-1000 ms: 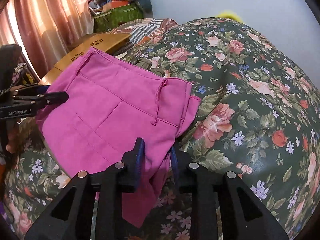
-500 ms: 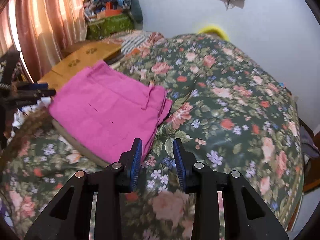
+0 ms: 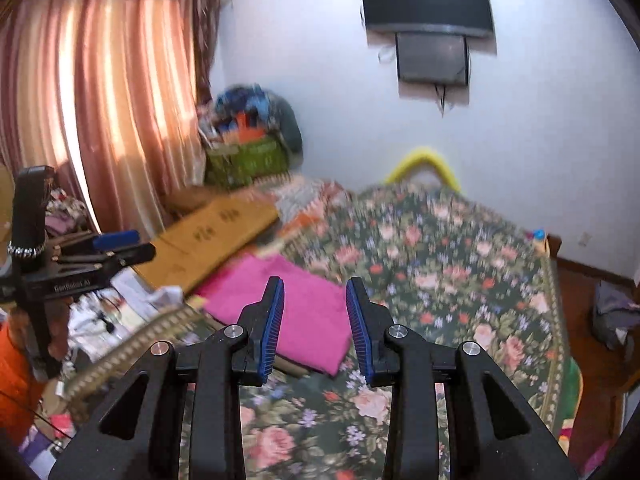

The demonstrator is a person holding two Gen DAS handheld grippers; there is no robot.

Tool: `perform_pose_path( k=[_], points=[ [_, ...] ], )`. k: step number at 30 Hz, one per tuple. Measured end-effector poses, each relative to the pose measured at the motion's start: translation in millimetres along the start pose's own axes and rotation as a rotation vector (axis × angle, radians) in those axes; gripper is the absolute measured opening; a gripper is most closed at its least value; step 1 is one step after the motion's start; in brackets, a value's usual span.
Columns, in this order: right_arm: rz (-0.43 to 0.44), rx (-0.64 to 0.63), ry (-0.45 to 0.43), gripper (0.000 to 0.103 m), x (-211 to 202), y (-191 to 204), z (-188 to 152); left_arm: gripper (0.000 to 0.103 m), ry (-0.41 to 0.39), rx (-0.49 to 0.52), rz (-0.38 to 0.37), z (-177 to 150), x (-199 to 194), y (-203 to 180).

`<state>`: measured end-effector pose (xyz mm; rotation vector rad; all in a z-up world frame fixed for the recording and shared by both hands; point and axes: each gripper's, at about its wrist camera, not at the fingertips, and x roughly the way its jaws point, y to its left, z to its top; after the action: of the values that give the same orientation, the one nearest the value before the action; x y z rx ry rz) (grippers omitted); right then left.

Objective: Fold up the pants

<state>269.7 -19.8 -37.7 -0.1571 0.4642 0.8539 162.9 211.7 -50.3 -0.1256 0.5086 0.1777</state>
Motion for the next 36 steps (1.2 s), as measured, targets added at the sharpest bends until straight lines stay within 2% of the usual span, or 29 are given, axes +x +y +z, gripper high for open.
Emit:
perform_pose_path(
  k=[6,11,14,19,22,29,33,36],
  points=[
    [0.034,-0.011,-0.144,0.029,-66.1,27.4,7.1,0.058,-0.167,0.036,0.008,1.8,-91.5,-36.2],
    [0.06,-0.001,-0.232,0.03,-110.5,49.0,0.4,0.061,-0.241,0.055,0.001,-10.7,-145.2,-57.5],
    [0.068,0.013,-0.27,0.041,-129.1,56.8,-6.6,0.069,-0.27,0.063,-0.004,-19.9,-168.4,-66.3],
    [0.063,0.037,-0.313,0.058,-148.4,63.7,-16.4,0.08,-0.295,0.071,-0.009,-33.3,-192.3,-75.7],
    [0.044,0.047,-0.334,0.075,-154.8,66.5,-21.4,0.083,-0.308,0.07,-0.013,-41.8,-203.8,-79.6],
    [0.022,0.038,-0.341,0.085,-164.3,73.9,-31.5,0.099,-0.333,0.058,0.006,-57.1,-223.3,-84.0],
    [-0.006,0.036,-0.353,0.097,-168.6,79.2,-35.0,0.102,-0.34,0.05,0.003,-60.0,-227.3,-85.2],
    [-0.019,0.029,-0.362,0.098,-170.3,81.3,-36.6,0.103,-0.343,0.048,0.001,-60.8,-228.5,-84.9]
  ],
)
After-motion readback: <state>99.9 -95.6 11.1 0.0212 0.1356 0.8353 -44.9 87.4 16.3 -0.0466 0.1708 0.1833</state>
